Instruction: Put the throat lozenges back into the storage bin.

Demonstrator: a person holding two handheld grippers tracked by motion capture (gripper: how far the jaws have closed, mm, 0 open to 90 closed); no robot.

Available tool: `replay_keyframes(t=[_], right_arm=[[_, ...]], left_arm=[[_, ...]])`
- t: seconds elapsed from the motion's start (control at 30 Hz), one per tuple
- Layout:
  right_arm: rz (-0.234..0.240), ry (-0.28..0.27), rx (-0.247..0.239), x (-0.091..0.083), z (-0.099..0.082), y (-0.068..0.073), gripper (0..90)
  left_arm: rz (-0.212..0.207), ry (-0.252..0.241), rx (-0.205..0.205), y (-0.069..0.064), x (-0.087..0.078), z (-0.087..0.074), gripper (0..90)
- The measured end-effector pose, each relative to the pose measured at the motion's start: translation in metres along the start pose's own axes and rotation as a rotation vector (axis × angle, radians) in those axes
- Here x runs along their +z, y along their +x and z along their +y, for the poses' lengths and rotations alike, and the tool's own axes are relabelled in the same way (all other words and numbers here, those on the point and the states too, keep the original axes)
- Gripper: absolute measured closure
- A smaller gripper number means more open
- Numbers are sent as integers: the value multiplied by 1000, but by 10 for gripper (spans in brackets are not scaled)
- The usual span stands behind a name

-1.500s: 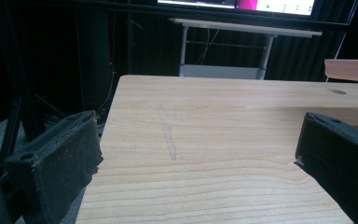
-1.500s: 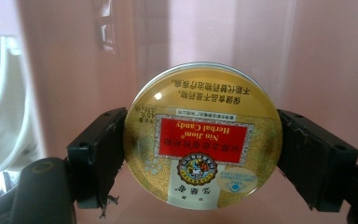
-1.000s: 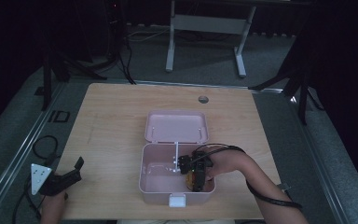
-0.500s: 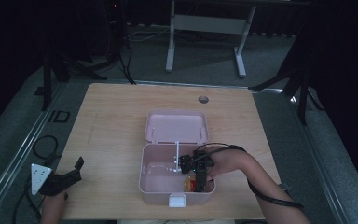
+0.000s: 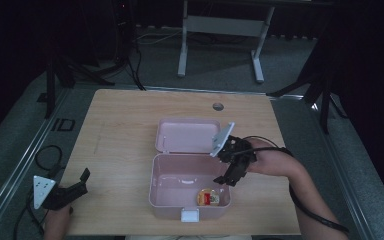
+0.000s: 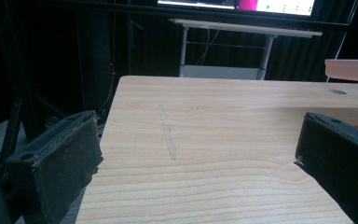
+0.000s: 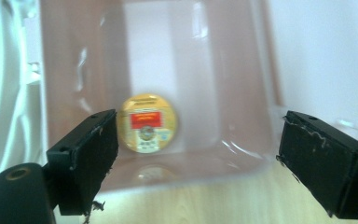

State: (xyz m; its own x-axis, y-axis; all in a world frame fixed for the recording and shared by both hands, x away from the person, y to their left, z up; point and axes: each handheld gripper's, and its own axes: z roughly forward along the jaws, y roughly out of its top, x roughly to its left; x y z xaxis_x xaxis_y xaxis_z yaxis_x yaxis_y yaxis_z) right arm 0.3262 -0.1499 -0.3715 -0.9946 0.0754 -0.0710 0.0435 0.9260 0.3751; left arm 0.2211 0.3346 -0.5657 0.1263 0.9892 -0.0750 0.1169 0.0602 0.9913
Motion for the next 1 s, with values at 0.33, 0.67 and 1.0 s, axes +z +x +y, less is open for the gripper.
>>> replay_keyframes(t=[0.33, 0.67, 1.0], right_arm=[[-67, -56, 128, -12, -60, -14, 117], [-93, -103, 260, 29, -115, -23, 117], [-291, -322, 506, 83, -177, -31, 116]], left_arm=[[1, 2, 1, 0, 0, 0, 5], [1, 1, 1, 0, 0, 0, 5], [-2, 1, 1, 0, 0, 0, 5]])
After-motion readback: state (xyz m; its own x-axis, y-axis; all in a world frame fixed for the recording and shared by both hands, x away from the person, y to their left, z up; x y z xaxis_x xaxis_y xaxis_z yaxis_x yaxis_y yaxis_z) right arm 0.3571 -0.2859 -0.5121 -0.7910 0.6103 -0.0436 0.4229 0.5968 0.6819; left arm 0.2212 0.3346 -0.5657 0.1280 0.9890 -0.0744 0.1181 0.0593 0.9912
